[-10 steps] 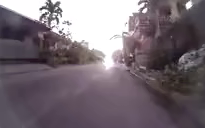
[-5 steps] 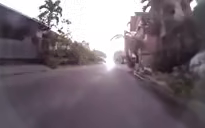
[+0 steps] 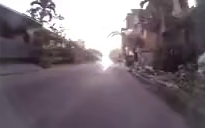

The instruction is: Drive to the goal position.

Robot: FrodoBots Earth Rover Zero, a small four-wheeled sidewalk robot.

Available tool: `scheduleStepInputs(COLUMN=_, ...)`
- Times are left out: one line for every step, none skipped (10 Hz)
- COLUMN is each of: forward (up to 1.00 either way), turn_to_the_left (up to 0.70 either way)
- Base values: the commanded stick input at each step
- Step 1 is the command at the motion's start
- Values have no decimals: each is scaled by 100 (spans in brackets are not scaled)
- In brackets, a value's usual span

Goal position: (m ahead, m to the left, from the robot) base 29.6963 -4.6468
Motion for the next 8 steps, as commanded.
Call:
scheduleStepInputs(forward=100, turn_to_the_left=0)
scheduleStepInputs(forward=100, turn_to_the_left=0)
scheduleStepInputs(forward=100, turn_to_the_left=0)
scheduleStepInputs(forward=100, turn_to_the_left=0)
scheduleStepInputs(forward=100, turn_to_the_left=0)
scheduleStepInputs(forward=100, turn_to_the_left=0)
scheduleStepInputs(forward=100, turn_to_the_left=0)
scheduleStepInputs(forward=100, turn_to_the_left=0)
